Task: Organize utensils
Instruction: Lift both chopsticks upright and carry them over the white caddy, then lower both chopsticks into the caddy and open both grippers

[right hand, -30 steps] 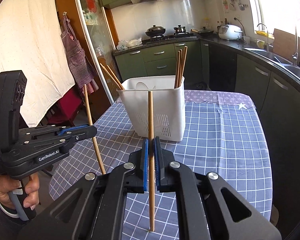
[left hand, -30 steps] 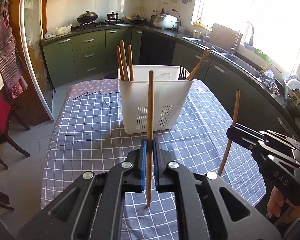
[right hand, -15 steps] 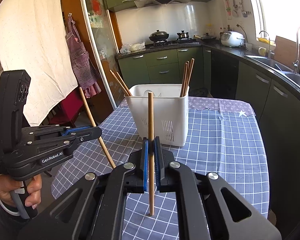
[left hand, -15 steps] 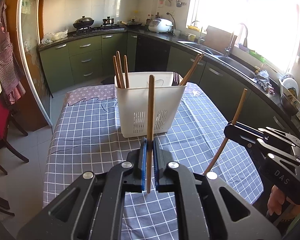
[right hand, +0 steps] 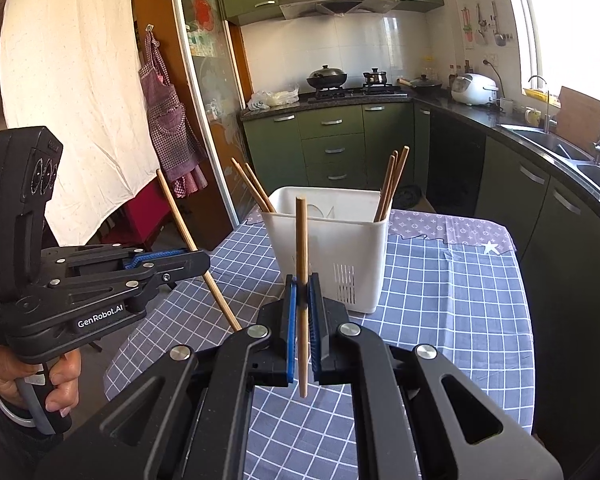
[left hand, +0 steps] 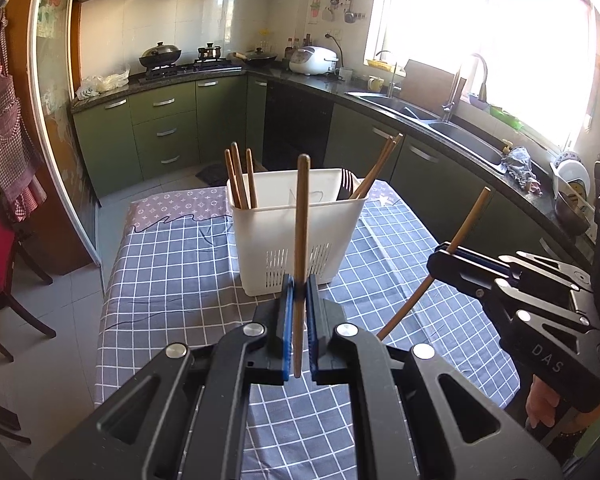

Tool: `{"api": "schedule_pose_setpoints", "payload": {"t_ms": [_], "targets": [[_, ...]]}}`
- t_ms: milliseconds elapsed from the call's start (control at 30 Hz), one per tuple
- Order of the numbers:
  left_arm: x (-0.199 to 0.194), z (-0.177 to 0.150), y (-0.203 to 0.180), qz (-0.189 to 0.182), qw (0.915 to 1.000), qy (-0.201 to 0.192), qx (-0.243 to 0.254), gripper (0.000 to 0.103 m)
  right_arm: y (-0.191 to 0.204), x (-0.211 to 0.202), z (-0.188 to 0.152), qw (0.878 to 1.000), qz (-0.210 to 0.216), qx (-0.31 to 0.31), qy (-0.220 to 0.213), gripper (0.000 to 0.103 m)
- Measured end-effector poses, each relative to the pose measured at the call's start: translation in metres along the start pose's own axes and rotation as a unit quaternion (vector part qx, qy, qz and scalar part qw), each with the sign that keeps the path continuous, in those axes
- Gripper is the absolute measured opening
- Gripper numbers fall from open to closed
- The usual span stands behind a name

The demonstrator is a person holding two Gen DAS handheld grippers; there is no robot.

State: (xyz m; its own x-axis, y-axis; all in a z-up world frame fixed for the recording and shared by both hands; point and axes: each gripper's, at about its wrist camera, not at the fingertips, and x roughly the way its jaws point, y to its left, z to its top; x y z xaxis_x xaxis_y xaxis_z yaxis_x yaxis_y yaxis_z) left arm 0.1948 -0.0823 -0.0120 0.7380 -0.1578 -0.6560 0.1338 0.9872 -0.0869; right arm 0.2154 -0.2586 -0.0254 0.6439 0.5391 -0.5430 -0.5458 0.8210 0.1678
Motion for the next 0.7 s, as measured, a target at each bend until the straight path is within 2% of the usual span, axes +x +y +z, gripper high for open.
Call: {"api": "schedule_pose_setpoints", "payload": {"t_ms": [167, 433, 700], "targets": [[-0.016, 0.023, -0.005, -0.003, 0.9997, -0.018, 0.017, 0.006, 0.007, -0.018, 0.029, 0.999, 0.002, -0.015, -0.03, 0.007], [-0.05, 0.079, -0.009, -0.024, 0.9972, -0.068, 0.021, 0.006, 0.012, -0.04, 0.091, 0.997, -0.004, -0.031, -0.075, 0.007], [-0.061, 0.137, -0.009, -0.008, 0.9927, -0.117, 0.025, 0.006, 0.008, -0.046, 0.155, 0.992, -0.021, -0.032, -0.117, 0.007]]}}
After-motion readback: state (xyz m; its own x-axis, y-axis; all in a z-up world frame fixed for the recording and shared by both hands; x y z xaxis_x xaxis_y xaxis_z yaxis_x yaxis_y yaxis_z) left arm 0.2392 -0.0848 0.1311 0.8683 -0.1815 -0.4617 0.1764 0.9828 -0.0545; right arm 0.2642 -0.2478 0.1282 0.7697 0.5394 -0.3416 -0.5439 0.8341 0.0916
